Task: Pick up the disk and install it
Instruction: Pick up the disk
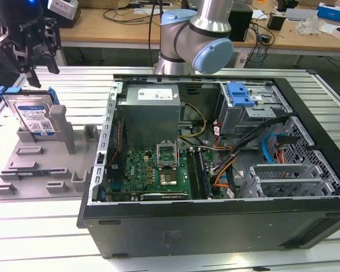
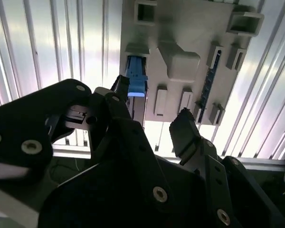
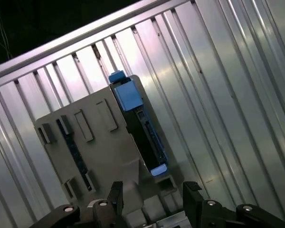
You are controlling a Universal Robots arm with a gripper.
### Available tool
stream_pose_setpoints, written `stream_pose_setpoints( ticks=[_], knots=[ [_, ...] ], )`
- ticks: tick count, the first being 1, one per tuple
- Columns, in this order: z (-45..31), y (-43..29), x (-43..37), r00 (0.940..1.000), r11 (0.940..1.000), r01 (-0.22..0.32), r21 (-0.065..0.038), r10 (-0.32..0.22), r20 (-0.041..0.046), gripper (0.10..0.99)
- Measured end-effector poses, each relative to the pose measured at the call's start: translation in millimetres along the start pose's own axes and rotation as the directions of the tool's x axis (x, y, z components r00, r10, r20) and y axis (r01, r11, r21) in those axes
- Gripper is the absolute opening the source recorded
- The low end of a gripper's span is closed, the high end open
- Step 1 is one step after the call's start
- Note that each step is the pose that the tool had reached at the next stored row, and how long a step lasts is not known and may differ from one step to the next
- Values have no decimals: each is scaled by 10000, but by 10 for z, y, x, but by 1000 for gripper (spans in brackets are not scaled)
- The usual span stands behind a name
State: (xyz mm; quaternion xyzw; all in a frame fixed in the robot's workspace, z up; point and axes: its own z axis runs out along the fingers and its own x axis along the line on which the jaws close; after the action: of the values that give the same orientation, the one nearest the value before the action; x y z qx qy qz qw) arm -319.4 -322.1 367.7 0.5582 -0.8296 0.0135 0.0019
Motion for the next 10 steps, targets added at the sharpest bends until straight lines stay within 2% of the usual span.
stream_pose_setpoints(
  ticks=[4,8,10],
  knots=[
    [12,0,0,9965,9965,839,15,-839,12,616],
    [29,1,-1,9856,9856,1692,29,-1692,26,616],
    [33,7,-9,9822,9822,1876,35,-1876,30,616]
  ],
)
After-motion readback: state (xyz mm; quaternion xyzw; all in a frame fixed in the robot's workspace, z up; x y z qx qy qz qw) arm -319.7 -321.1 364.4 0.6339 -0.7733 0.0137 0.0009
